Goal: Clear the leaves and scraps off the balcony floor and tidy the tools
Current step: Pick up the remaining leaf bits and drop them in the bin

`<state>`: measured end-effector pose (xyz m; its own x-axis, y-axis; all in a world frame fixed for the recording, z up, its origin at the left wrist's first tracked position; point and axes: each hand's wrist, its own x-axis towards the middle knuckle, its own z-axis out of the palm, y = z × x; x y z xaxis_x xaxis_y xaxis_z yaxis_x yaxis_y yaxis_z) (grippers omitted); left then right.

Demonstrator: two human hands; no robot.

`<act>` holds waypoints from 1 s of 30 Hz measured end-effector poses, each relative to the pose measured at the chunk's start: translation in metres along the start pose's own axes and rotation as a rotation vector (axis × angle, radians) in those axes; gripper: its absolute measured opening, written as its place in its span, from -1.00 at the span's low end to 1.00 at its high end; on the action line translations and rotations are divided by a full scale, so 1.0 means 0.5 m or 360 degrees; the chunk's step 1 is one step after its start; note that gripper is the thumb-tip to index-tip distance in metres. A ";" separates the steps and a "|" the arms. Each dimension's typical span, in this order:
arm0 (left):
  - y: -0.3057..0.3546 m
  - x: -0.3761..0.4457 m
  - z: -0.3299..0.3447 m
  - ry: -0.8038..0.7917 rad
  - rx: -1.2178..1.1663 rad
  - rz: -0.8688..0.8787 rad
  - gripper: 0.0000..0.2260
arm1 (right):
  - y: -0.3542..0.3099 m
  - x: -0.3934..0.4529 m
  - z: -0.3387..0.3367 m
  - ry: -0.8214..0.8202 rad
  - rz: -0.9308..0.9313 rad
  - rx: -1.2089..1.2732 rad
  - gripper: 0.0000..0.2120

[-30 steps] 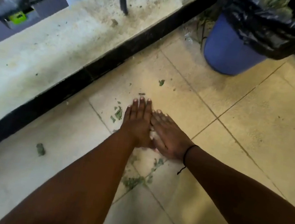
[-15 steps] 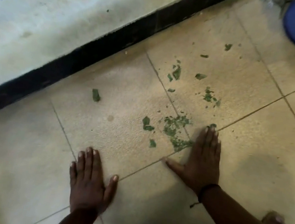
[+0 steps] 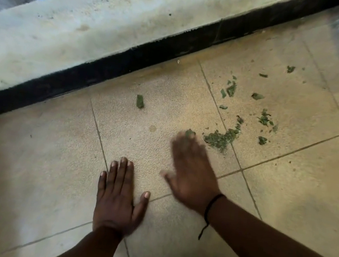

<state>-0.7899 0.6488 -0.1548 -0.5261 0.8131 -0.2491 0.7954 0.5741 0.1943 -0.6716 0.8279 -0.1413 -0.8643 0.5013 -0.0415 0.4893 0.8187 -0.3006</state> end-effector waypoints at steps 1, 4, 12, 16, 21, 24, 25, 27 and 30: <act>-0.001 0.000 -0.001 -0.0002 -0.0007 -0.0002 -0.29 | -0.011 -0.011 0.018 -0.0042 -0.0165 -0.0071 -0.29; -0.001 -0.002 -0.002 -0.0006 -0.0021 -0.0003 -0.29 | -0.001 0.004 0.031 -0.0139 -0.0151 -0.0222 -0.26; 0.001 -0.002 -0.006 -0.0029 -0.0025 -0.0002 -0.28 | 0.051 0.069 -0.028 0.0013 0.0749 -0.0256 -0.08; 0.000 -0.002 -0.003 0.0011 -0.0025 0.0002 -0.27 | -0.067 0.167 -0.003 -0.0175 0.0183 -0.0077 -0.22; -0.003 0.000 0.000 0.0019 -0.0008 0.0013 -0.29 | -0.114 0.285 0.025 -0.0224 -0.0077 -0.0225 -0.27; 0.001 0.003 -0.002 0.0040 -0.0025 0.0001 -0.28 | -0.061 0.296 0.006 -0.0192 0.0273 -0.0249 -0.16; 0.001 0.004 -0.003 0.0045 -0.0027 -0.0003 -0.28 | -0.033 0.290 -0.005 -0.0166 0.0438 -0.0236 -0.12; 0.002 0.007 -0.003 0.0062 -0.0027 -0.0006 -0.27 | 0.033 0.264 -0.021 -0.0127 0.0736 -0.0240 -0.07; 0.004 0.010 -0.002 0.0076 -0.0055 -0.0014 -0.25 | 0.140 0.209 -0.046 -0.0059 0.1113 -0.0275 -0.02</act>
<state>-0.7909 0.6541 -0.1548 -0.5474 0.8112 -0.2057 0.7802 0.5836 0.2251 -0.7248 0.9442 -0.1446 -0.3436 0.9171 -0.2021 0.9384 0.3435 -0.0367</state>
